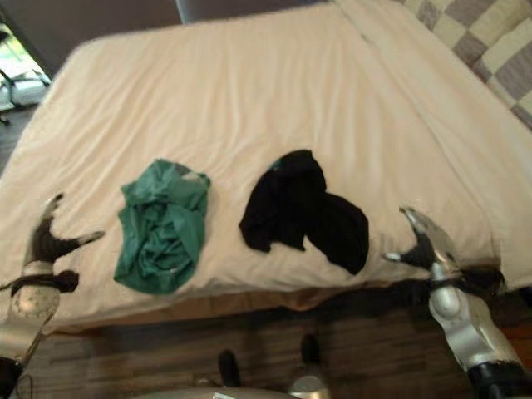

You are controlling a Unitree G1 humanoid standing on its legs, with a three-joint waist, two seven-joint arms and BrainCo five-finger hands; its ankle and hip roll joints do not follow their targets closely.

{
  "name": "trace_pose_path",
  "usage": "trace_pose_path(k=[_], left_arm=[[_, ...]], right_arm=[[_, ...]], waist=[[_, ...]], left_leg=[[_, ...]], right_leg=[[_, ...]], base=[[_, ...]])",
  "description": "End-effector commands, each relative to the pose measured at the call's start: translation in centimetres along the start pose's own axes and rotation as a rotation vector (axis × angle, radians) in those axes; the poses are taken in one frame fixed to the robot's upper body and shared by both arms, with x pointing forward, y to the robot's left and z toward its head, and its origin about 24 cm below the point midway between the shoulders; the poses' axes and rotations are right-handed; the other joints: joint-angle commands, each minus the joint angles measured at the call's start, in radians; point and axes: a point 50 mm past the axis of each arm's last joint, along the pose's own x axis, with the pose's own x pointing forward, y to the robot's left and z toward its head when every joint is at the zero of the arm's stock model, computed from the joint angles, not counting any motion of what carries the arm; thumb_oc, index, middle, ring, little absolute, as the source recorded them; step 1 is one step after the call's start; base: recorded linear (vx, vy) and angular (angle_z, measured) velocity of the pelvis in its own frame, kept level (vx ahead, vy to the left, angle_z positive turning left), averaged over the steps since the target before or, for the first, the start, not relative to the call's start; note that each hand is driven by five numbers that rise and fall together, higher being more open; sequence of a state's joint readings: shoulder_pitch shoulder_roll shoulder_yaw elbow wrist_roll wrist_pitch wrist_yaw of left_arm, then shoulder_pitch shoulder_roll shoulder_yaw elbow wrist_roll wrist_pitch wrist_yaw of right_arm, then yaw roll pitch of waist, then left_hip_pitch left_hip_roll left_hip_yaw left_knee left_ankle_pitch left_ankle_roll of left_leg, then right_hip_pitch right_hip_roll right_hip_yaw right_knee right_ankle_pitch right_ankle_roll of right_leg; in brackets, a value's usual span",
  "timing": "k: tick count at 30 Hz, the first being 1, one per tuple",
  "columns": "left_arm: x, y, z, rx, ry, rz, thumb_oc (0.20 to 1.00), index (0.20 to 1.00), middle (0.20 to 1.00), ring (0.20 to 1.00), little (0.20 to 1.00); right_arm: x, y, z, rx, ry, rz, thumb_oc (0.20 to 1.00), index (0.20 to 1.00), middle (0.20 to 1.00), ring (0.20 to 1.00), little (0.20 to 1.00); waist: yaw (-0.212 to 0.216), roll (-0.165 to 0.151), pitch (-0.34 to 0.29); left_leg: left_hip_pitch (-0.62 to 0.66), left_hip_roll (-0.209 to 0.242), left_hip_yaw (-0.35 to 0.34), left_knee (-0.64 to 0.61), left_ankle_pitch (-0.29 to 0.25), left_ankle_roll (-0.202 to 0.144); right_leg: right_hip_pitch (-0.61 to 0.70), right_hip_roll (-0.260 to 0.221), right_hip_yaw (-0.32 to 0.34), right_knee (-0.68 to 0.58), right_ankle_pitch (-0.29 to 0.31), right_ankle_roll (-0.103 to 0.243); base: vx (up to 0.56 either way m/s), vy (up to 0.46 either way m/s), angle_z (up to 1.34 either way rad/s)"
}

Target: Tidy up the quilt and then pick up the clothes from the bed and put them into the laundry hamper.

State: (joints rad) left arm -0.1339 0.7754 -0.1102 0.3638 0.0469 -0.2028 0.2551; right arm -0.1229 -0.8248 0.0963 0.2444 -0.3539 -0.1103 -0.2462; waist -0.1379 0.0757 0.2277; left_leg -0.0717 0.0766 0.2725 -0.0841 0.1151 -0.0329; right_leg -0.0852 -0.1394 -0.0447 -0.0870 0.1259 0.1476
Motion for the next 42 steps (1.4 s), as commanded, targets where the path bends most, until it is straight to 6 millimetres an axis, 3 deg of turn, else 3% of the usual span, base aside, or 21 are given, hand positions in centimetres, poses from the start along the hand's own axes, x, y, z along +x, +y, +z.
trace_pose_path(k=[1, 3, 4, 5, 6, 10, 15, 18, 20, 23, 25, 30, 31, 34, 37, 42], left_arm=[[3.9, 3.0, 2.4, 0.119, -0.056, 0.093, 1.000, 1.000, 1.000, 1.000, 1.000], [5.3, 2.5, 1.9, 0.184, 0.012, 0.098, 1.000, 1.000, 1.000, 1.000, 1.000], [7.1, 2.7, 2.1, 0.268, 0.062, 0.095, 0.501, 0.501, 0.501, 0.501, 0.501], [7.2, 2.7, 2.3, 0.269, 0.059, 0.095, 0.304, 0.304, 0.304, 0.304, 0.304], [8.4, 3.5, 2.7, 0.376, 0.082, 0.115, 0.200, 0.200, 0.200, 0.200, 0.200], [8.7, 3.0, 1.7, 0.521, 0.143, 0.046, 0.200, 0.200, 0.200, 0.200, 0.200], [7.1, 0.8, 0.4, 0.546, 0.132, -0.076, 0.200, 0.200, 0.200, 0.200, 0.200], [5.0, -1.3, -0.5, 0.419, 0.113, -0.130, 0.200, 0.200, 0.200, 0.200, 0.200], [2.5, -3.2, -1.1, 0.231, 0.105, -0.156, 0.200, 0.200, 0.200, 0.200, 0.200], [0.7, -3.9, -1.4, 0.147, 0.086, -0.162, 0.200, 0.200, 0.200, 0.200, 0.200], [-1.6, -3.8, -2.1, 0.040, 0.095, -0.143, 0.200, 0.200, 0.200, 0.200, 0.200], [-5.3, -4.3, -4.5, -0.096, 0.216, -0.129, 0.200, 0.200, 0.200, 0.200, 0.200], [-5.8, -4.4, -4.9, -0.098, 0.234, -0.136, 0.200, 0.200, 0.200, 0.200, 0.200], [-6.6, -5.9, -5.5, -0.123, 0.286, -0.170, 0.200, 0.200, 0.200, 0.200, 0.200], [-6.3, -7.2, -4.9, -0.135, 0.276, -0.211, 0.200, 0.200, 0.200, 0.200, 0.200], [-6.1, -9.5, -2.7, -0.188, 0.220, -0.274, 0.200, 0.200, 0.200, 0.200, 0.200]], right_arm=[[3.7, -3.3, 5.2, 0.016, -0.207, -0.170, 1.000, 1.000, 1.000, 1.000, 1.000], [4.6, -3.8, 7.2, 0.049, -0.269, -0.204, 1.000, 1.000, 1.000, 1.000, 1.000], [4.8, -4.9, 8.8, 0.079, -0.338, -0.252, 1.000, 1.000, 1.000, 1.000, 1.000], [4.8, -5.0, 8.8, 0.079, -0.336, -0.255, 1.000, 1.000, 1.000, 1.000, 1.000], [4.9, -5.8, 9.8, 0.095, -0.380, -0.304, 1.000, 1.000, 1.000, 1.000, 1.000], [5.0, -6.8, 11.2, 0.083, -0.447, -0.339, 1.000, 1.000, 1.000, 1.000, 1.000], [5.6, -6.9, 12.1, 0.037, -0.477, -0.312, 1.000, 1.000, 1.000, 1.000, 1.000], [6.3, -7.0, 12.3, -0.014, -0.477, -0.294, 1.000, 1.000, 1.000, 1.000, 1.000], [7.3, -6.7, 12.0, -0.056, -0.441, -0.250, 1.000, 1.000, 1.000, 1.000, 1.000], [8.2, -6.7, 11.9, -0.101, -0.421, -0.230, 1.000, 1.000, 1.000, 1.000, 1.000], [9.6, -6.7, 11.0, -0.206, -0.358, -0.198, 1.000, 1.000, 1.000, 1.000, 1.000], [10.5, -3.9, 7.3, -0.284, -0.177, -0.060, 1.000, 1.000, 1.000, 1.000, 1.000], [10.4, -3.1, 6.7, -0.291, -0.147, -0.028, 0.200, 0.200, 0.200, 0.200, 0.200], [9.5, 0.2, 5.5, -0.208, -0.078, 0.074, 0.200, 0.200, 0.200, 0.200, 0.200], [8.1, 2.9, 4.9, -0.067, -0.037, 0.135, 0.200, 0.200, 0.200, 0.200, 0.200], [0.5, 11.0, 3.0, 0.434, 0.163, 0.315, 0.200, 0.200, 0.200, 0.200, 0.200]], waist=[[-0.015, -0.072, 0.088], [-0.024, -0.079, 0.099], [-0.036, -0.092, 0.122], [-0.033, -0.091, 0.120], [-0.041, -0.095, 0.137], [-0.034, -0.100, 0.148], [0.000, -0.098, 0.150], [0.029, -0.087, 0.150], [0.064, -0.073, 0.153], [0.084, -0.067, 0.156], [0.123, -0.051, 0.164], [0.159, -0.019, 0.164], [0.158, -0.014, 0.162], [0.159, -0.004, 0.152], [0.149, -0.007, 0.142], [0.109, -0.041, 0.114]], left_leg=[[0.052, 0.041, 0.044, -0.003, -0.078, -0.072], [0.021, 0.044, 0.058, -0.003, -0.067, -0.074], [-0.018, 0.049, 0.069, -0.003, -0.048, -0.078], [-0.022, 0.049, 0.069, -0.003, -0.047, -0.078], [-0.050, 0.056, 0.070, -0.003, -0.041, -0.082], [-0.079, 0.065, 0.080, -0.003, -0.030, -0.086], [-0.063, 0.072, 0.075, -0.003, -0.029, -0.092], [-0.055, 0.068, 0.059, -0.003, -0.029, -0.093], [-0.040, 0.063, 0.039, -0.003, -0.033, -0.094], [-0.044, 0.060, 0.022, -0.003, -0.026, -0.093], [-0.045, 0.058, 0.005, -0.003, -0.023, -0.096], [-0.062, 0.058, -0.021, -0.003, -0.007, -0.101], [-0.065, 0.057, -0.028, -0.003, -0.006, -0.103], [-0.068, 0.054, -0.045, -0.003, -0.004, -0.107], [-0.062, 0.052, -0.053, -0.003, -0.010, -0.105], [-0.011, 0.043, -0.048, -0.003, -0.051, -0.088]], right_leg=[[-0.039, -0.002, 0.013, 0.009, -0.049, 0.025], [-0.077, 0.002, 0.021, 0.015, -0.040, 0.027], [-0.128, 0.006, 0.029, 0.032, -0.031, 0.027], [-0.133, 0.006, 0.030, 0.034, -0.031, 0.027], [-0.164, 0.007, 0.024, 0.040, -0.033, 0.031], [-0.197, 0.006, 0.011, 0.039, -0.025, 0.036], [-0.170, 0.007, -0.002, 0.032, -0.030, 0.030], [-0.155, 0.005, -0.012, 0.036, -0.037, 0.022], [-0.134, 0.004, -0.027, 0.041, -0.048, 0.015], [-0.134, 0.004, -0.037, 0.051, -0.048, 0.009], [-0.128, 0.004, -0.054, 0.059, -0.058, 0.004], [-0.114, 0.004, -0.091, 0.045, -0.053, -0.002], [-0.108, 0.004, -0.100, 0.038, -0.052, -0.003], [-0.086, 0.002, -0.119, 0.020, -0.049, -0.003], [-0.066, 0.001, -0.127, 0.010, -0.051, -0.003], [-0.021, -0.005, -0.121, 0.005, -0.057, 0.004]], base=[[-0.13, 0.015, -0.23], [-0.11, -0.009, -0.26], [-0.11, -0.023, -0.14], [-0.14, -0.059, -0.15], [-0.06, -0.038, -0.17], [-0.03, -0.041, -0.08], [0.03, -0.061, -0.02], [0.04, -0.041, 0.05], [0.04, -0.070, 0.09], [0.01, -0.091, 0.36], [0.01, -0.076, 0.15], [0.02, -0.041, 0.32], [0.02, -0.022, 0.27], [0.02, -0.002, 0.26], [0.02, 0.040, 0.27], [0.03, 0.082, 0.14]])
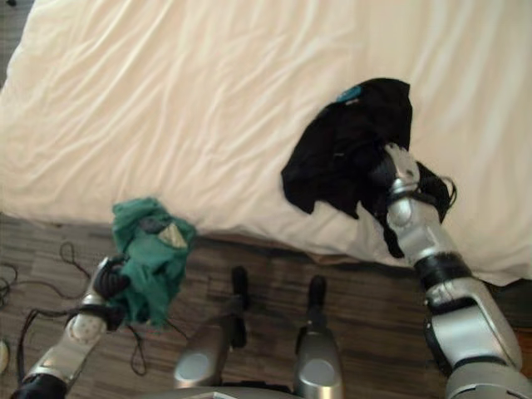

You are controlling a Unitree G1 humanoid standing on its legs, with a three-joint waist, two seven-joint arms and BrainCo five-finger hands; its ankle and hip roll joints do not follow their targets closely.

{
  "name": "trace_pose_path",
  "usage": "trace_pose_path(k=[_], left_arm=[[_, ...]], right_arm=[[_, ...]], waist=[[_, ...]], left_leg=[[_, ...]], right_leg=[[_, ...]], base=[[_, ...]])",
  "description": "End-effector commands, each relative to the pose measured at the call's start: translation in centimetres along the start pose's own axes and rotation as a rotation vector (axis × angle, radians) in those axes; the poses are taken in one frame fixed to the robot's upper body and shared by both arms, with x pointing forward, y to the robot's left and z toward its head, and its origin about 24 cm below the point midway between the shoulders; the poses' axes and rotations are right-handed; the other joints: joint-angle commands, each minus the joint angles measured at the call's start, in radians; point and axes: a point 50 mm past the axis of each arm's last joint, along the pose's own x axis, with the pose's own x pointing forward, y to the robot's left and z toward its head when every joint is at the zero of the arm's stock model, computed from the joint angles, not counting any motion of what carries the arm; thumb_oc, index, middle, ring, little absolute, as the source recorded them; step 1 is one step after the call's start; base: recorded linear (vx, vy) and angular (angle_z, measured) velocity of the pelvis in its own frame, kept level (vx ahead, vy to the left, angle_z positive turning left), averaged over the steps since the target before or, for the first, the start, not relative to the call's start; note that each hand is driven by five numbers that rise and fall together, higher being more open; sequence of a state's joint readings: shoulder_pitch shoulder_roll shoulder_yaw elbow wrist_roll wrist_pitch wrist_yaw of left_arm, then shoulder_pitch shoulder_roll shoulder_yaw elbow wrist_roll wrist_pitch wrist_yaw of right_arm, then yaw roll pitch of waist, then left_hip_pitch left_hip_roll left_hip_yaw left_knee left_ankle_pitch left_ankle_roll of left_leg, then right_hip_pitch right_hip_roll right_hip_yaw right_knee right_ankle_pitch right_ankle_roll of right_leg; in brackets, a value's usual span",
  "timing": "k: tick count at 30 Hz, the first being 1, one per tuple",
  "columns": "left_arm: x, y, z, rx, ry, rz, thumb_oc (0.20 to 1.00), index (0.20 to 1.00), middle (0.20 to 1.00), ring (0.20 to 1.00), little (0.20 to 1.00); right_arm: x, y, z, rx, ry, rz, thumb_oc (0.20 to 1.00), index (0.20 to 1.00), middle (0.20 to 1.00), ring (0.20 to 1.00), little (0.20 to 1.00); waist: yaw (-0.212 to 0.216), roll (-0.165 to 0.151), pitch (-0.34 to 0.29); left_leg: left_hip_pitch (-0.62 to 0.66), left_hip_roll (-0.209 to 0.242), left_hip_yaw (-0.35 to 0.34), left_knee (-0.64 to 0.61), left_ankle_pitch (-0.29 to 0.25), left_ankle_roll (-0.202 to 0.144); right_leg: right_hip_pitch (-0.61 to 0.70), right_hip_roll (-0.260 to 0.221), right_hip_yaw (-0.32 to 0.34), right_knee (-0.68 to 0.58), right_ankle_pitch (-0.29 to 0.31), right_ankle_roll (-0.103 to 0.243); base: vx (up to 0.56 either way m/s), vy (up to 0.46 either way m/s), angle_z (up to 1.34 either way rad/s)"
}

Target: Tidy up the quilt and then pick up the clothes from the bed and put them into the laundry hamper.

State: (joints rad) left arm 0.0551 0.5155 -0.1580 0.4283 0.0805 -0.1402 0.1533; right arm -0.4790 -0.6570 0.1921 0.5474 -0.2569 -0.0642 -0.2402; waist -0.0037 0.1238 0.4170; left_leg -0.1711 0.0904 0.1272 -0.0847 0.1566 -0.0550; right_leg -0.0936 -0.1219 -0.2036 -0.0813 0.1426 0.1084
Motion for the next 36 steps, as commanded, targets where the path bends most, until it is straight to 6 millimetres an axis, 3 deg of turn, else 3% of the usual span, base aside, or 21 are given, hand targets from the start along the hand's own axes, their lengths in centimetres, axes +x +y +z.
trace_pose_path(k=[1, 2, 4, 9, 10, 11, 12, 14, 15, 19, 20, 21, 23, 25, 26, 27, 30, 32, 33, 35, 36], left_arm=[[0.6, 0.3, 1.7, -0.016, -0.076, 0.011, 0.200, 0.200, 0.200, 0.200, 0.200], [0.5, -0.6, 2.0, -0.011, -0.080, -0.016, 0.200, 0.200, 0.200, 0.200, 0.200], [0.3, -1.3, 2.0, 0.003, -0.073, -0.048, 0.200, 0.200, 0.200, 0.200, 0.200], [-1.0, -3.2, 1.2, -0.035, -0.031, -0.121, 0.200, 0.200, 0.200, 0.200, 0.200], [-1.3, -3.5, 1.0, -0.074, -0.009, -0.117, 0.200, 0.200, 0.200, 0.200, 0.200], [-1.3, -3.5, 1.0, -0.074, -0.009, -0.117, 0.200, 0.200, 0.200, 0.200, 0.200], [-1.3, -3.9, 1.0, -0.102, -0.002, -0.118, 0.200, 0.200, 0.200, 0.200, 0.200], [-1.6, -4.5, 1.0, -0.135, 0.006, -0.130, 0.200, 0.200, 0.200, 0.200, 0.200], [-1.8, -4.9, 0.8, -0.176, 0.022, -0.147, 0.200, 0.200, 0.200, 0.200, 0.200], [-2.2, -5.9, 0.1, -0.237, 0.063, -0.184, 0.200, 0.200, 0.200, 0.200, 0.200], [-2.3, -6.5, -0.4, -0.293, 0.099, -0.176, 0.200, 0.200, 0.200, 0.200, 0.200], [-2.3, -6.5, -0.4, -0.293, 0.098, -0.176, 0.200, 0.200, 0.200, 0.200, 0.200], [-2.0, -7.6, -0.1, -0.345, 0.107, -0.167, 0.200, 0.200, 0.200, 0.200, 0.200], [-1.2, -8.0, -0.4, -0.322, 0.144, -0.142, 0.200, 0.200, 0.200, 0.200, 0.200], [-0.9, -8.2, -0.3, -0.313, 0.141, -0.151, 0.200, 0.200, 0.200, 0.200, 0.200], [-1.0, -8.4, -0.6, -0.314, 0.159, -0.163, 0.200, 0.200, 0.200, 0.200, 0.200], [-1.4, -8.0, -2.3, -0.289, 0.228, -0.149, 0.200, 0.200, 0.200, 0.200, 0.200], [-1.7, -7.7, -2.9, -0.292, 0.258, -0.127, 0.200, 0.200, 0.200, 0.200, 0.200], [-1.9, -7.6, -3.5, -0.309, 0.293, -0.111, 0.200, 0.200, 0.200, 0.200, 0.200], [-1.7, -7.6, -3.6, -0.361, 0.318, -0.089, 0.200, 0.200, 0.200, 0.200, 0.200], [-1.7, -7.7, -3.6, -0.360, 0.317, -0.090, 0.200, 0.200, 0.200, 0.200, 0.200]], right_arm=[[-5.9, 9.1, -2.3, 0.206, 0.137, 0.345, 0.200, 0.200, 0.200, 0.200, 0.200], [-8.7, 11.4, -3.3, 0.345, 0.225, 0.420, 0.200, 0.200, 0.200, 0.200, 0.200], [-11.5, 13.2, -4.0, 0.456, 0.302, 0.497, 0.200, 0.200, 0.200, 0.200, 0.200], [-18.0, 15.9, -6.7, 0.754, 0.587, 0.530, 0.200, 0.200, 0.200, 0.200, 0.200], [-19.6, 16.6, -7.0, 0.826, 0.654, 0.523, 0.200, 0.200, 0.200, 0.200, 0.200], [-19.6, 16.6, -7.0, 0.827, 0.655, 0.523, 0.200, 0.200, 0.200, 0.200, 0.200], [-20.2, 17.0, -7.0, 0.869, 0.683, 0.520, 0.200, 0.200, 0.200, 0.200, 0.200], [-21.0, 17.6, -6.8, 0.919, 0.716, 0.517, 0.200, 0.200, 0.200, 0.200, 0.200], [-21.2, 18.2, -6.7, 0.903, 0.735, 0.546, 0.200, 0.200, 0.200, 0.200, 0.200], [-21.5, 19.6, -6.6, 0.818, 0.759, 0.649, 0.200, 0.200, 0.200, 0.200, 0.200], [-21.0, 20.7, -6.0, 0.707, 0.740, 0.730, 0.200, 0.200, 0.200, 0.200, 0.200], [-21.0, 20.7, -6.0, 0.707, 0.739, 0.729, 0.200, 0.200, 0.200, 0.200, 0.200], [-19.3, 20.3, -6.2, 0.556, 0.674, 0.739, 0.200, 0.200, 0.200, 0.200, 0.200], [-18.6, 19.3, -6.9, 0.508, 0.659, 0.680, 0.200, 0.200, 0.200, 0.200, 0.200], [-18.2, 18.9, -7.2, 0.489, 0.654, 0.655, 0.200, 0.200, 0.200, 0.200, 0.200], [-18.0, 18.7, -7.2, 0.492, 0.663, 0.642, 0.200, 0.200, 0.200, 0.200, 0.200], [-18.5, 18.3, -7.8, 0.516, 0.696, 0.609, 0.200, 0.200, 0.200, 0.200, 0.200], [-19.0, 17.7, -8.6, 0.533, 0.735, 0.558, 0.200, 0.200, 0.200, 0.200, 0.200], [-19.3, 17.5, -8.9, 0.533, 0.758, 0.536, 0.200, 0.200, 0.200, 0.200, 0.200], [-20.1, 16.5, -10.0, 0.577, 0.819, 0.434, 0.200, 0.200, 0.200, 0.200, 0.200], [-20.1, 16.5, -10.0, 0.578, 0.820, 0.432, 0.200, 0.200, 0.200, 0.200, 0.200]], waist=[[-0.024, -0.090, -0.077], [-0.038, -0.107, -0.097], [-0.051, -0.123, -0.121], [-0.093, -0.152, -0.160], [-0.108, -0.157, -0.160], [-0.107, -0.157, -0.161], [-0.122, -0.159, -0.156], [-0.142, -0.157, -0.159], [-0.137, -0.154, -0.162], [-0.103, -0.151, -0.171], [-0.054, -0.146, -0.165], [-0.055, -0.146, -0.167], [0.017, -0.121, -0.142], [0.025, -0.106, -0.113], [0.020, -0.103, -0.110], [0.026, -0.109, -0.112], [0.021, -0.124, -0.128], [0.012, -0.122, -0.148], [0.007, -0.118, -0.162], [0.000, -0.112, -0.192], [-0.003, -0.114, -0.192]], left_leg=[[0.085, 0.029, 0.097, -0.003, -0.090, -0.066], [0.114, 0.023, 0.104, -0.003, -0.109, -0.057], [0.136, 0.018, 0.116, -0.003, -0.119, -0.049], [0.188, 0.005, 0.142, -0.003, -0.143, -0.032], [0.191, 0.003, 0.135, -0.003, -0.142, -0.027], [0.191, 0.003, 0.135, -0.003, -0.142, -0.027], [0.190, 0.002, 0.125, -0.003, -0.143, -0.024], [0.172, -0.007, 0.096, -0.003, -0.137, -0.014], [0.167, -0.015, 0.078, -0.003, -0.135, -0.008], [0.156, -0.036, 0.024, -0.003, -0.129, 0.000], [0.145, -0.043, -0.009, -0.003, -0.119, 0.003], [0.141, -0.042, -0.010, -0.003, -0.117, 0.002], [0.081, -0.057, -0.050, -0.003, -0.086, -0.008], [0.057, -0.035, 0.062, 0.010, -0.056, -0.022], [0.054, -0.001, 0.167, 0.041, -0.077, -0.020], [0.060, 0.024, 0.225, 0.093, -0.114, -0.028], [0.056, 0.128, 0.296, 0.212, -0.127, -0.054], [0.097, 0.220, 0.379, 0.199, -0.093, -0.071], [0.128, 0.233, 0.412, 0.169, -0.088, -0.074], [0.162, 0.155, 0.361, 0.106, -0.118, -0.052], [0.160, 0.147, 0.357, 0.105, -0.121, -0.047]], right_leg=[[-0.016, -0.023, 0.039, -0.002, -0.071, 0.043], [0.008, -0.027, 0.042, -0.004, -0.073, 0.048], [0.022, -0.030, 0.051, -0.006, -0.070, 0.053], [0.046, -0.045, 0.068, 0.010, -0.062, 0.070], [0.036, -0.042, 0.098, 0.072, -0.073, 0.076], [0.033, -0.042, 0.099, 0.077, -0.075, 0.076], [0.021, -0.027, 0.147, 0.116, -0.083, 0.081], [-0.001, 0.058, 0.305, 0.143, -0.119, 0.065], [0.010, 0.081, 0.353, 0.129, -0.139, 0.048], [0.044, 0.095, 0.364, 0.083, -0.134, 0.018], [0.070, 0.082, 0.319, 0.030, -0.126, 0.015], [0.067, 0.082, 0.319, 0.029, -0.123, 0.015], [0.067, 0.064, 0.220, -0.006, -0.142, 0.014], [0.066, 0.032, 0.106, -0.006, -0.157, 0.013], [0.068, 0.005, 0.033, -0.006, -0.152, 0.018], [0.095, -0.027, -0.037, -0.006, -0.161, 0.022], [0.165, -0.089, -0.218, -0.004, -0.150, 0.022], [0.209, -0.121, -0.318, 0.002, -0.146, 0.028], [0.225, -0.128, -0.353, 0.004, -0.144, 0.035], [0.225, -0.212, -0.386, 0.147, -0.099, 0.052], [0.221, -0.222, -0.388, 0.159, -0.102, 0.058]], base=[[0.07, 0.102, 0.00], [0.07, 0.118, -0.09], [0.07, 0.161, -0.22], [0.01, 0.140, -0.27], [-0.05, 0.078, -0.14], [-0.09, 0.051, -0.05], [-0.07, 0.011, 0.08], [-0.10, 0.019, 0.05], [-0.04, -0.003, 0.27], [-0.02, -0.099, 0.65], [-0.04, -0.115, 0.79], [-0.12, -0.169, 0.79], [-0.19, -0.074, 0.82], [-0.23, 0.019, 2.00], [-0.14, 0.025, 2.57], [-0.11, -0.002, 3.03], [-0.08, 0.180, 2.17], [0.02, 0.293, 2.21], [0.26, 0.573, 2.11], [0.28, 0.603, 1.97], [0.09, 0.443, 1.85]])
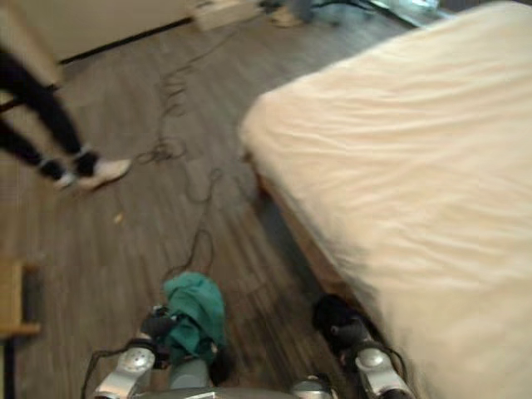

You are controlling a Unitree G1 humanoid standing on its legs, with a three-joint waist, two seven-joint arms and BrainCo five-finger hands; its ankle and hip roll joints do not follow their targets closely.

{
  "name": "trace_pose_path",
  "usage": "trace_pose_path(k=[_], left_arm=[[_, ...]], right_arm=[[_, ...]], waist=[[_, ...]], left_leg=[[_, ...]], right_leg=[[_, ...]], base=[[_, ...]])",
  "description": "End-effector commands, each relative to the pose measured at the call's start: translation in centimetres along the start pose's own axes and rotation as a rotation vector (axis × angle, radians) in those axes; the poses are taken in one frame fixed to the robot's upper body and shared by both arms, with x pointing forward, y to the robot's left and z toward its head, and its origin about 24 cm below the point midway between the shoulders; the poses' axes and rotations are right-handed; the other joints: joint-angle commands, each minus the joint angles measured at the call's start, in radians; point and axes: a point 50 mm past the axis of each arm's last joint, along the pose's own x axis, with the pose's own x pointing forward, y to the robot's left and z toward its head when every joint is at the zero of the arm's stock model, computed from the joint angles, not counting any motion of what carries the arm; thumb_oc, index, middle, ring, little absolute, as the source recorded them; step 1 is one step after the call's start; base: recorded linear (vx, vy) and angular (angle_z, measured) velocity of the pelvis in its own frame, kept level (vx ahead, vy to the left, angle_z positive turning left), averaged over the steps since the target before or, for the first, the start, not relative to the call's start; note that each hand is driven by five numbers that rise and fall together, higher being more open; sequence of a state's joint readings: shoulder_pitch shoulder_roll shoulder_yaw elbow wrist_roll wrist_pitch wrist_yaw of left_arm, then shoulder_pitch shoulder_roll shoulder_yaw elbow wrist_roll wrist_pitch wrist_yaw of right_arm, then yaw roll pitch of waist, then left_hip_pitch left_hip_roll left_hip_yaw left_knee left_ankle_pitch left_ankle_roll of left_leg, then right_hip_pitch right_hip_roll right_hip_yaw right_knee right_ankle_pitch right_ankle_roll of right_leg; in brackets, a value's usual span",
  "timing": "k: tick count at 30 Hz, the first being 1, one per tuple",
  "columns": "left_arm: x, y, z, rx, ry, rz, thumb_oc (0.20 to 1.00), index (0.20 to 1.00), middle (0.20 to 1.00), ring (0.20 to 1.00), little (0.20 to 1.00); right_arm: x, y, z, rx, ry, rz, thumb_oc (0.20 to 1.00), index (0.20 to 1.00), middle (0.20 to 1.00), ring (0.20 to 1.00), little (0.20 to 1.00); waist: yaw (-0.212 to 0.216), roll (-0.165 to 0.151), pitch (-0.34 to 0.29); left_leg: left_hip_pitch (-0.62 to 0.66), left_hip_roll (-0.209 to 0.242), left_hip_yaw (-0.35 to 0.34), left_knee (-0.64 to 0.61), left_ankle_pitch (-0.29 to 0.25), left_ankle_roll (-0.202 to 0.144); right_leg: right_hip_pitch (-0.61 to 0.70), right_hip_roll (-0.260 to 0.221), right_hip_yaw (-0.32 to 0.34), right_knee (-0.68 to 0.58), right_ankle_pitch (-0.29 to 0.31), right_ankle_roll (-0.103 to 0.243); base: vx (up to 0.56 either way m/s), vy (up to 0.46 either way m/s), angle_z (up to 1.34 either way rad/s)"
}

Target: Tidy up the quilt and then pick up the clothes from the bed and put them into the laundry hamper.

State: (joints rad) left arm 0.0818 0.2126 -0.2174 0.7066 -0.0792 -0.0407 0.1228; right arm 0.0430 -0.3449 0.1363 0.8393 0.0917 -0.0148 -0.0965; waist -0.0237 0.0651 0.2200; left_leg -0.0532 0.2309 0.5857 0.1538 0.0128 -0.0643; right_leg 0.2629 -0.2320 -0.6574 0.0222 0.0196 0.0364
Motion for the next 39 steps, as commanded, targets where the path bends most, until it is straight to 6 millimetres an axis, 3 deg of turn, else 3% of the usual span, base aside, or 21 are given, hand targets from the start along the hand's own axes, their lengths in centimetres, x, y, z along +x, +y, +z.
trace_pose_path(k=[1, 2, 3, 4, 5, 8, 9, 10, 13, 15, 16, 25, 27, 29, 30, 31, 34, 36, 37, 38, 39], left_arm=[[0.1, 7.0, -0.7, 0.012, 0.031, 0.183, 0.200, 0.200, 0.200, 0.200, 0.200], [0.7, 7.7, 0.7, 0.000, 0.001, 0.225, 0.200, 0.200, 0.200, 0.200, 0.200], [0.7, 7.7, 0.8, -0.001, -0.001, 0.225, 0.200, 0.200, 0.200, 0.200, 0.200], [1.1, 7.3, 1.1, 0.003, -0.006, 0.228, 0.200, 0.200, 0.200, 0.200, 0.200], [1.6, 6.1, 2.4, -0.006, -0.043, 0.199, 0.200, 0.200, 0.200, 0.200, 0.200], [1.8, 5.7, 2.3, 0.002, -0.033, 0.184, 0.200, 0.200, 0.200, 0.200, 0.200], [1.8, 5.8, 1.1, -0.006, 0.029, 0.184, 0.200, 0.200, 0.200, 0.200, 0.200], [1.7, 6.0, 1.1, 0.026, 0.028, 0.172, 0.200, 0.200, 0.200, 0.200, 0.200], [1.8, 4.5, 1.3, 0.015, 0.002, 0.116, 0.200, 0.200, 0.200, 0.200, 0.200], [1.5, 4.3, 0.4, -0.023, 0.035, 0.124, 0.200, 0.200, 0.200, 0.200, 0.200], [1.0, -3.9, -3.1, 0.254, 0.236, -0.307, 0.200, 0.200, 0.200, 0.200, 0.200], [0.8, -2.9, -3.8, 0.208, 0.264, -0.273, 0.200, 0.200, 0.200, 0.200, 0.200], [0.3, -2.3, -4.9, 0.198, 0.305, -0.269, 0.200, 0.200, 0.200, 0.200, 0.200], [0.3, -2.0, -4.8, 0.176, 0.298, -0.266, 0.200, 0.200, 0.200, 0.200, 0.200], [0.5, -1.8, -4.4, 0.165, 0.281, -0.260, 0.200, 0.200, 0.200, 0.200, 0.200], [0.6, -1.8, -4.1, 0.168, 0.268, -0.253, 0.200, 0.200, 0.200, 0.200, 0.200], [0.6, -1.5, -4.0, 0.151, 0.257, -0.233, 0.200, 0.200, 0.200, 0.200, 0.200], [0.5, -1.5, -4.3, 0.140, 0.263, -0.230, 0.200, 0.200, 0.200, 0.200, 0.200], [0.2, -1.7, -4.7, 0.125, 0.271, -0.232, 0.200, 0.200, 0.200, 0.200, 0.200], [-0.1, -2.0, -5.2, 0.116, 0.285, -0.243, 0.200, 0.200, 0.200, 0.200, 0.200], [-0.2, -2.0, -5.5, 0.110, 0.299, -0.242, 0.200, 0.200, 0.200, 0.200, 0.200]], right_arm=[[0.3, 1.1, 1.4, 0.198, -0.046, -0.036, 0.200, 0.200, 0.200, 0.200, 0.200], [0.3, 1.3, 2.2, 0.268, -0.075, -0.052, 0.200, 0.200, 0.200, 0.200, 0.200], [0.4, 1.2, 2.3, 0.269, -0.077, -0.053, 0.200, 0.200, 0.200, 0.200, 0.200], [0.4, 1.6, 2.4, 0.274, -0.079, -0.040, 0.200, 0.200, 0.200, 0.200, 0.200], [0.3, 1.6, 2.0, 0.302, -0.068, -0.059, 0.200, 0.200, 0.200, 0.200, 0.200], [0.2, 1.5, 1.2, 0.325, -0.043, -0.075, 0.200, 0.200, 0.200, 0.200, 0.200], [0.1, 1.7, 0.0, 0.335, 0.001, -0.076, 0.200, 0.200, 0.200, 0.200, 0.200], [-0.4, 2.1, -1.7, 0.336, 0.060, -0.071, 0.200, 0.200, 0.200, 0.200, 0.200], [-0.3, 2.6, -1.3, 0.348, 0.044, -0.045, 0.200, 0.200, 0.200, 0.200, 0.200], [-0.2, 2.3, -1.4, 0.355, 0.062, -0.054, 0.200, 0.200, 0.200, 0.200, 0.200], [0.1, 5.3, -1.9, 0.123, 0.148, 0.181, 0.200, 0.200, 0.200, 0.200, 0.200], [0.5, 5.1, -0.7, 0.146, 0.105, 0.198, 0.200, 0.200, 0.200, 0.200, 0.200], [0.5, 4.7, -0.6, 0.138, 0.099, 0.199, 0.200, 0.200, 0.200, 0.200, 0.200], [0.6, 3.9, -0.3, 0.135, 0.071, 0.176, 0.200, 0.200, 0.200, 0.200, 0.200], [0.7, 3.6, 0.2, 0.145, 0.053, 0.166, 0.200, 0.200, 0.200, 0.200, 0.200], [1.0, 3.4, 0.9, 0.147, 0.036, 0.160, 0.200, 0.200, 0.200, 0.200, 0.200], [1.4, 3.4, 2.3, 0.122, -0.001, 0.168, 0.200, 0.200, 0.200, 0.200, 0.200], [1.4, 3.4, 2.6, 0.119, -0.012, 0.172, 0.200, 0.200, 0.200, 0.200, 0.200], [1.4, 3.4, 2.9, 0.115, -0.024, 0.176, 0.200, 0.200, 0.200, 0.200, 0.200], [1.5, 3.7, 3.1, 0.105, -0.033, 0.187, 0.200, 0.200, 0.200, 0.200, 0.200], [1.5, 3.8, 3.2, 0.103, -0.034, 0.195, 0.200, 0.200, 0.200, 0.200, 0.200]], waist=[[0.011, -0.048, 0.022], [-0.014, -0.043, 0.065], [-0.012, -0.044, 0.065], [-0.038, -0.041, 0.082], [-0.063, -0.027, 0.105], [-0.070, -0.025, 0.107], [-0.072, -0.041, 0.090], [-0.061, -0.051, 0.088], [-0.043, -0.059, 0.068], [-0.033, -0.051, 0.051], [0.006, -0.012, -0.005], [0.006, 0.002, 0.012], [0.029, -0.015, 0.018], [0.058, -0.027, 0.045], [0.075, -0.042, 0.060], [0.089, -0.058, 0.070], [0.127, -0.049, 0.066], [0.141, -0.043, 0.059], [0.154, -0.031, 0.050], [0.173, -0.006, 0.025], [0.176, -0.002, 0.021]], left_leg=[[0.033, -0.037, -0.128, -0.138, 0.003, -0.009], [0.030, -0.083, -0.195, -0.142, -0.015, 0.026], [0.028, -0.085, -0.192, -0.141, -0.016, 0.026], [0.032, -0.098, -0.240, -0.155, -0.007, 0.031], [0.038, -0.119, -0.317, -0.198, 0.024, 0.042], [0.058, -0.138, -0.361, -0.237, 0.024, 0.042], [0.064, -0.158, -0.379, -0.240, 0.014, 0.044], [0.065, -0.182, -0.419, -0.220, 0.004, 0.052], [0.077, -0.199, -0.431, -0.217, -0.017, 0.059], [0.102, -0.194, -0.412, -0.236, -0.017, 0.058], [0.240, -0.171, -0.507, -0.241, -0.100, 0.019], [0.251, -0.136, -0.507, -0.238, -0.089, 0.004], [0.170, -0.106, -0.500, 0.034, -0.036, -0.018], [0.039, -0.084, -0.535, 0.330, 0.110, -0.022], [-0.016, -0.082, -0.525, 0.431, 0.144, -0.011], [-0.078, -0.081, -0.506, 0.508, 0.132, -0.004], [-0.193, -0.104, -0.420, 0.449, 0.053, -0.015], [-0.214, -0.119, -0.388, 0.363, 0.049, -0.013], [-0.216, -0.135, -0.351, 0.237, 0.038, -0.004], [-0.210, -0.148, -0.274, -0.026, 0.096, -0.015], [-0.207, -0.146, -0.228, -0.126, 0.140, -0.021]], right_leg=[[-0.188, -0.180, 0.092, 0.182, 0.071, 0.149], [-0.294, -0.191, 0.241, 0.335, 0.109, 0.158], [-0.302, -0.194, 0.246, 0.343, 0.106, 0.158], [-0.353, -0.102, 0.368, 0.365, 0.045, 0.126], [-0.438, 0.074, 0.558, 0.342, -0.054, 0.108], [-0.420, 0.123, 0.613, 0.241, -0.069, 0.099], [-0.395, 0.142, 0.631, 0.114, -0.060, 0.094], [-0.355, 0.137, 0.649, 0.069, -0.071, 0.091], [-0.334, 0.132, 0.640, 0.034, -0.022, 0.100], [-0.310, 0.135, 0.635, -0.008, 0.013, 0.115], [-0.299, 0.124, 0.460, 0.013, -0.015, 0.111], [-0.376, 0.161, 0.516, 0.135, -0.092, 0.080], [-0.294, 0.181, 0.519, 0.073, -0.101, 0.037], [-0.222, 0.183, 0.493, 0.009, -0.095, -0.003], [-0.196, 0.173, 0.485, -0.011, -0.097, -0.018], [-0.166, 0.164, 0.474, -0.038, -0.101, -0.022], [-0.079, 0.163, 0.472, -0.110, -0.132, 0.004], [-0.069, 0.157, 0.480, -0.110, -0.144, 0.015], [-0.054, 0.155, 0.479, -0.110, -0.157, 0.029], [-0.013, 0.171, 0.469, -0.110, -0.194, 0.052], [0.022, 0.180, 0.458, -0.110, -0.219, 0.061]], base=[[0.08, 0.495, 1.67], [0.08, 0.477, 1.38], [0.06, 0.316, 1.34], [0.01, 0.186, 1.47], [0.01, 0.182, 1.65], [0.13, 0.050, 1.92], [0.20, -0.028, 1.36], [0.18, -0.076, 1.05], [0.06, -0.056, 0.64], [0.08, -0.024, 0.24], [0.05, -0.002, -0.16], [0.09, -0.098, 0.05], [0.33, -0.381, -0.19], [0.26, -0.350, -0.24], [0.29, -0.331, -0.12], [0.35, -0.263, -0.20], [0.42, -0.056, -0.09], [0.34, 0.062, -0.18], [0.61, 0.139, -0.44], [0.85, 0.166, -0.56], [0.94, 0.143, -0.05]])
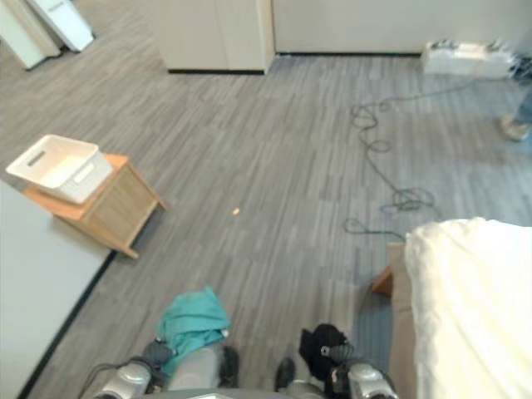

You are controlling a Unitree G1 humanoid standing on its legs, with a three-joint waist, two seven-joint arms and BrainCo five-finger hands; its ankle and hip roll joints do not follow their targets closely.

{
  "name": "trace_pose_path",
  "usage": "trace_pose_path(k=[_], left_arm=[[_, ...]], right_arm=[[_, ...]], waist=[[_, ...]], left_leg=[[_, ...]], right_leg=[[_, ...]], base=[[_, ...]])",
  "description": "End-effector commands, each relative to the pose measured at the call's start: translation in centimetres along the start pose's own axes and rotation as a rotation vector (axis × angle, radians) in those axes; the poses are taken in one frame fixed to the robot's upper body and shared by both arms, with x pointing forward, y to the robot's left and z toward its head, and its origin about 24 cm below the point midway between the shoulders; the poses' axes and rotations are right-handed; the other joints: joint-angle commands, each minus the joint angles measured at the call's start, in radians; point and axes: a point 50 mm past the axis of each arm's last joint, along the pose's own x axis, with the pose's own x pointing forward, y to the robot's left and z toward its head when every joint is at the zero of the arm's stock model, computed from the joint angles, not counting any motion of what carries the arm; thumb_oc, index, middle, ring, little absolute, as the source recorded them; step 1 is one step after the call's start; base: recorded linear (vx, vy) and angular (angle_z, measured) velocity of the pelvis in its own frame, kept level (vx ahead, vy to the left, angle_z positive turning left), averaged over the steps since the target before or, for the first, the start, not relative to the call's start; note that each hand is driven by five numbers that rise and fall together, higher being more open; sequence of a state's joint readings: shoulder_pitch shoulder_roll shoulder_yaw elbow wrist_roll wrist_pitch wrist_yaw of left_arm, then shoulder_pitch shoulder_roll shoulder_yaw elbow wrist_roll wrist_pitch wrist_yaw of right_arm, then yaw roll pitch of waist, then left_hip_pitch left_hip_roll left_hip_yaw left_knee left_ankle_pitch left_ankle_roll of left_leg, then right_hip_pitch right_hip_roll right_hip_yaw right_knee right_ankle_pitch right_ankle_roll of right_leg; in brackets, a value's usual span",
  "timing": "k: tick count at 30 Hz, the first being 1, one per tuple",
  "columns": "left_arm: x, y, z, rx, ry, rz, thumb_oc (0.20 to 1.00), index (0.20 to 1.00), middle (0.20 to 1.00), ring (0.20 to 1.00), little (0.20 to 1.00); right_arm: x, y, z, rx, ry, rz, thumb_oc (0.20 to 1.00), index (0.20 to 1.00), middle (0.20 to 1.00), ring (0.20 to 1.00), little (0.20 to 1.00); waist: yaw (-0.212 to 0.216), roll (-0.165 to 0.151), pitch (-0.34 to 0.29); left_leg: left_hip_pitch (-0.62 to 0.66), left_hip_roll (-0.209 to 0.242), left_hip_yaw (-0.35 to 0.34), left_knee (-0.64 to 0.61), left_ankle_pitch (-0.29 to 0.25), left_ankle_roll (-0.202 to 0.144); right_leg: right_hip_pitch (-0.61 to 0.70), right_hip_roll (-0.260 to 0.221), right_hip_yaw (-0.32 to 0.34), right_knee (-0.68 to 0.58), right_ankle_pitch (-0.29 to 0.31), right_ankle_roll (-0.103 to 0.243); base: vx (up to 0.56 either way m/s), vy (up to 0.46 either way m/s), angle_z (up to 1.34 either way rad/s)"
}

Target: Tidy up the quilt and then pick up the clothes from the bed and put them into the laundry hamper.

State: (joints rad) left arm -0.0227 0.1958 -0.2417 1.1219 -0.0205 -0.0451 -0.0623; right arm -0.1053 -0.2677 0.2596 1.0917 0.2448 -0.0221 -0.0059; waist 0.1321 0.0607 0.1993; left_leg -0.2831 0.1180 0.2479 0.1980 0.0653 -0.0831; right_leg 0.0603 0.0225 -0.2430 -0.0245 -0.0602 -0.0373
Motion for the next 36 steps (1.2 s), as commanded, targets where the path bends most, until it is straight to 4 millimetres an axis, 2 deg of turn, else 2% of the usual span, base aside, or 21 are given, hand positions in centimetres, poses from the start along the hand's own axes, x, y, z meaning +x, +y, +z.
trace_pose_path(k=[1, 5, 8, 9, 10, 11, 12, 13, 15, 16, 17, 18, 19, 22, 24, 26, 29, 32, 33, 35, 36], left_arm=[[0.1, -1.3, -0.4, 0.011, 0.018, -0.046, 0.200, 0.200, 0.200, 0.200, 0.200], [-0.3, -0.8, -2.5, -0.012, 0.098, -0.017, 0.200, 0.200, 0.200, 0.200, 0.200], [-0.5, -0.5, -3.0, -0.006, 0.116, -0.009, 0.200, 0.200, 0.200, 0.200, 0.200], [-0.5, -0.2, -3.1, -0.010, 0.126, -0.003, 0.200, 0.200, 0.200, 0.200, 0.200], [-0.5, -0.1, -3.1, -0.011, 0.125, -0.002, 0.200, 0.200, 0.200, 0.200, 0.200], [-0.3, 0.4, -2.4, -0.013, 0.110, 0.013, 0.200, 0.200, 0.200, 0.200, 0.200], [-0.2, 0.2, -1.8, -0.003, 0.088, 0.009, 0.200, 0.200, 0.200, 0.200, 0.200], [0.1, 0.1, -0.7, -0.009, 0.052, 0.004, 0.200, 0.200, 0.200, 0.200, 0.200], [0.2, 0.0, 0.0, -0.023, 0.025, 0.004, 0.200, 0.200, 0.200, 0.200, 0.200], [0.5, -0.4, 1.6, -0.035, -0.036, -0.016, 0.200, 0.200, 0.200, 0.200, 0.200], [0.5, -0.4, 1.6, -0.035, -0.037, -0.016, 0.200, 0.200, 0.200, 0.200, 0.200], [0.5, -0.4, 2.2, -0.044, -0.056, -0.018, 0.200, 0.200, 0.200, 0.200, 0.200], [0.7, -0.6, 3.0, -0.051, -0.076, -0.033, 0.200, 0.200, 0.200, 0.200, 0.200], [0.7, -1.0, 2.3, -0.056, -0.056, -0.030, 0.200, 0.200, 0.200, 0.200, 0.200], [0.7, -1.0, 2.5, -0.088, -0.060, -0.029, 0.200, 0.200, 0.200, 0.200, 0.200], [0.7, -1.2, 2.8, -0.106, -0.074, -0.027, 0.200, 0.200, 0.200, 0.200, 0.200], [0.5, -0.6, 2.1, -0.085, -0.055, 0.001, 0.200, 0.200, 0.200, 0.200, 0.200], [0.3, -0.2, 0.7, -0.080, -0.009, 0.027, 0.200, 0.200, 0.200, 0.200, 0.200], [-0.1, -0.5, -1.7, -0.086, 0.075, 0.028, 0.200, 0.200, 0.200, 0.200, 0.200], [-0.2, -0.7, -2.3, -0.092, 0.102, 0.026, 0.200, 0.200, 0.200, 0.200, 0.200], [-0.4, -0.8, -3.0, -0.115, 0.131, 0.029, 0.200, 0.200, 0.200, 0.200, 0.200]], right_arm=[[0.1, -0.1, 3.4, 0.021, -0.146, 0.022, 0.200, 0.200, 0.200, 0.200, 0.200], [0.2, 1.6, 2.4, 0.023, -0.103, 0.069, 0.200, 0.200, 0.200, 0.200, 0.200], [0.0, 2.8, 0.3, 0.020, -0.040, 0.089, 0.200, 0.200, 0.200, 0.200, 0.200], [0.0, 2.9, 0.0, 0.020, -0.026, 0.095, 0.200, 0.200, 0.200, 0.200, 0.200], [0.0, 2.9, 0.1, 0.019, -0.027, 0.096, 0.200, 0.200, 0.200, 0.200, 0.200], [0.1, 2.9, 0.6, -0.009, -0.035, 0.101, 0.200, 0.200, 0.200, 0.200, 0.200], [0.1, 2.9, 0.6, -0.015, -0.033, 0.102, 0.200, 0.200, 0.200, 0.200, 0.200], [0.1, 2.9, 0.6, -0.013, -0.040, 0.100, 0.200, 0.200, 0.200, 0.200, 0.200], [0.1, 2.9, 0.8, -0.014, -0.046, 0.099, 0.200, 0.200, 0.200, 0.200, 0.200], [0.1, 2.7, 1.2, -0.004, -0.064, 0.094, 0.200, 0.200, 0.200, 0.200, 0.200], [0.1, 2.7, 1.2, -0.004, -0.064, 0.094, 0.200, 0.200, 0.200, 0.200, 0.200], [0.1, 2.7, 1.2, 0.012, -0.065, 0.089, 0.200, 0.200, 0.200, 0.200, 0.200], [0.1, 2.2, 0.6, 0.035, -0.038, 0.081, 0.200, 0.200, 0.200, 0.200, 0.200], [0.0, 2.4, 0.1, 0.017, -0.019, 0.090, 0.200, 0.200, 0.200, 0.200, 0.200], [0.1, 2.3, 0.4, -0.022, -0.030, 0.090, 0.200, 0.200, 0.200, 0.200, 0.200], [0.2, 1.9, 1.6, -0.011, -0.073, 0.074, 0.200, 0.200, 0.200, 0.200, 0.200], [0.3, 1.7, 3.2, 0.002, -0.121, 0.065, 0.200, 0.200, 0.200, 0.200, 0.200], [0.4, 1.5, 3.7, 0.003, -0.130, 0.058, 0.200, 0.200, 0.200, 0.200, 0.200], [0.4, 1.2, 3.7, 0.012, -0.130, 0.047, 0.200, 0.200, 0.200, 0.200, 0.200], [0.5, 1.1, 3.5, 0.023, -0.120, 0.031, 0.200, 0.200, 0.200, 0.200, 0.200], [0.5, 1.3, 3.4, 0.026, -0.116, 0.039, 0.200, 0.200, 0.200, 0.200, 0.200]], waist=[[0.024, 0.003, 0.037], [0.041, -0.044, 0.004], [0.077, -0.118, -0.003], [0.068, -0.122, 0.007], [0.068, -0.123, 0.007], [0.033, -0.081, 0.021], [0.011, -0.059, 0.032], [-0.043, -0.029, 0.057], [-0.067, -0.022, 0.063], [-0.096, -0.036, 0.064], [-0.097, -0.035, 0.063], [-0.101, -0.043, 0.058], [-0.124, -0.058, 0.043], [-0.124, -0.079, 0.034], [-0.121, -0.082, 0.036], [-0.102, -0.091, 0.059], [-0.062, -0.111, 0.071], [-0.043, -0.109, 0.067], [-0.018, -0.089, 0.035], [0.002, -0.083, 0.018], [0.000, -0.087, 0.003]], left_leg=[[-0.014, -0.007, 0.174, -0.238, 0.082, -0.013], [0.022, -0.030, 0.272, -0.274, 0.107, 0.043], [0.047, -0.131, 0.192, -0.221, 0.066, 0.114], [0.098, -0.155, 0.169, -0.218, 0.033, 0.135], [0.097, -0.156, 0.170, -0.219, 0.032, 0.137], [0.200, -0.143, 0.122, -0.250, 0.006, 0.161], [0.254, -0.138, 0.082, -0.269, -0.013, 0.164], [0.341, -0.130, 0.002, -0.285, -0.041, 0.153], [0.366, -0.128, -0.042, -0.285, -0.053, 0.144], [0.416, -0.139, -0.126, -0.285, -0.095, 0.116], [0.415, -0.138, -0.127, -0.285, -0.094, 0.115], [0.430, -0.136, -0.167, -0.285, -0.114, 0.105], [0.480, -0.126, -0.239, -0.283, -0.160, 0.087], [0.502, -0.115, -0.276, -0.197, -0.218, 0.076], [0.440, -0.097, -0.289, 0.018, -0.156, 0.053], [0.310, -0.034, -0.230, 0.284, -0.036, 0.039], [0.210, 0.064, -0.019, 0.375, -0.041, 0.057], [0.147, 0.054, 0.077, 0.267, -0.082, 0.061], [0.118, 0.016, 0.146, 0.016, -0.028, 0.016], [0.106, 0.017, 0.155, -0.125, 0.056, -0.003], [0.142, -0.012, 0.127, -0.191, 0.038, 0.013]], right_leg=[[0.267, -0.062, 0.027, -0.063, -0.172, 0.143], [0.354, -0.077, 0.001, -0.019, -0.180, 0.182], [0.287, -0.139, 0.006, 0.284, 0.042, 0.285], [0.219, -0.149, 0.023, 0.436, 0.150, 0.299], [0.215, -0.151, 0.023, 0.442, 0.147, 0.299], [0.077, -0.135, 0.051, 0.637, 0.193, 0.284], [0.008, -0.139, 0.045, 0.668, 0.138, 0.262], [-0.121, -0.123, 0.032, 0.652, 0.040, 0.212], [-0.155, -0.118, 0.028, 0.576, 0.012, 0.195], [-0.159, -0.123, 0.077, 0.260, 0.012, 0.188], [-0.156, -0.121, 0.076, 0.254, 0.016, 0.188], [-0.155, -0.130, 0.121, 0.112, 0.032, 0.188], [-0.204, -0.139, 0.263, -0.021, 0.110, 0.220], [-0.203, -0.135, 0.310, 0.021, 0.119, 0.222], [-0.176, -0.133, 0.285, 0.068, 0.114, 0.191], [-0.093, -0.151, 0.199, 0.050, 0.091, 0.141], [0.031, -0.153, 0.087, 0.011, 0.029, 0.105], [0.113, -0.151, 0.023, -0.020, -0.011, 0.113], [0.202, -0.126, -0.032, -0.045, -0.073, 0.141], [0.253, -0.111, -0.061, -0.044, -0.097, 0.148], [0.271, -0.119, -0.070, -0.026, -0.111, 0.165]], base=[[0.70, 0.066, 0.01], [0.75, 0.052, 0.15], [0.82, 0.125, 0.15], [0.47, 0.131, -0.02], [0.76, 0.138, 0.17], [0.71, 0.114, 0.49], [1.11, 0.079, 1.08], [0.60, -0.010, 1.35], [0.61, -0.162, 2.48], [0.61, -0.246, 2.40], [0.61, -0.308, 1.95], [0.65, -0.341, 2.04], [0.66, -0.339, 1.88], [0.56, -0.322, 1.46], [0.43, -0.343, 1.21], [0.31, -0.400, 1.35], [0.37, -0.359, 1.32], [0.47, -0.108, 0.80], [0.69, -0.002, 1.16], [0.70, 0.022, 1.29], [0.75, 0.104, 0.62]])
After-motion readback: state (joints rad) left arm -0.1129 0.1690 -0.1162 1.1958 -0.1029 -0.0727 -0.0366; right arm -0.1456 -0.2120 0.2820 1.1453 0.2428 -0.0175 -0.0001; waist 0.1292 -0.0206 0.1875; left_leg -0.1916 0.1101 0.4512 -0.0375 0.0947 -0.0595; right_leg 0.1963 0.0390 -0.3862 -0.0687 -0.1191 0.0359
